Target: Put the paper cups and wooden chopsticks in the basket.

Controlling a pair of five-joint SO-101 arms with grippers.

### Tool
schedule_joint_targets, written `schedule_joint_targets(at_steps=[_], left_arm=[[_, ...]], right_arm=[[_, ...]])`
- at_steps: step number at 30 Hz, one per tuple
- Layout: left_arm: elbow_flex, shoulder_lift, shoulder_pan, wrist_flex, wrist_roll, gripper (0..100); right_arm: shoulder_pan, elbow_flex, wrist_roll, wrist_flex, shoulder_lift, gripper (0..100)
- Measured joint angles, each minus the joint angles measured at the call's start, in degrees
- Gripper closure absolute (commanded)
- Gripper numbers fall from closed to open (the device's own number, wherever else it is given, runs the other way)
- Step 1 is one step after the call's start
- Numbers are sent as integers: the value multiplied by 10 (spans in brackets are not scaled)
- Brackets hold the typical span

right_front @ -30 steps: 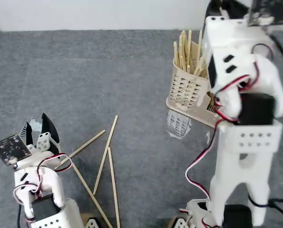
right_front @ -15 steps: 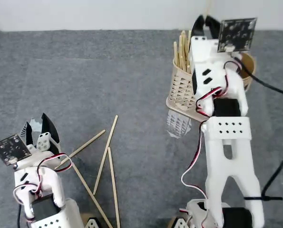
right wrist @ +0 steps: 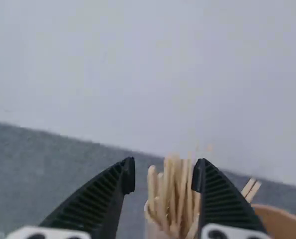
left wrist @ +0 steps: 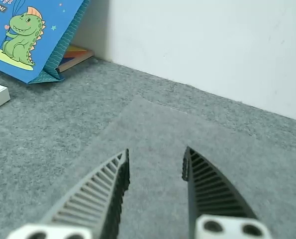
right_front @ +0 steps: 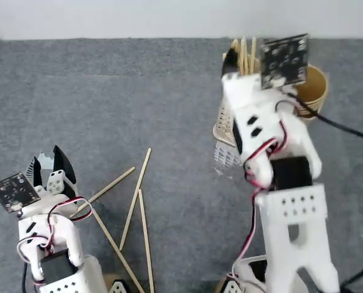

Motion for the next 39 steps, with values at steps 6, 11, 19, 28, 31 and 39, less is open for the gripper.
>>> schedule_joint_targets(at_steps=[6,11,19,28,31,39], left_arm=[[0,0,0,0,0,827],[0,0,0,0,-1,827],[0,0,0,0,-4,827],[0,0,0,0,-4,828],[0,0,0,0,-4,828],[0,0,0,0,-4,829]], right_arm=[[-58,0,-68,200,-23,794],[-108,0,-123,314,-24,790],[-187,78,-150,334,18,790],[-244,105,-237,284,185,790],[-273,105,-260,248,226,790],[-338,105,-270,121,312,791]])
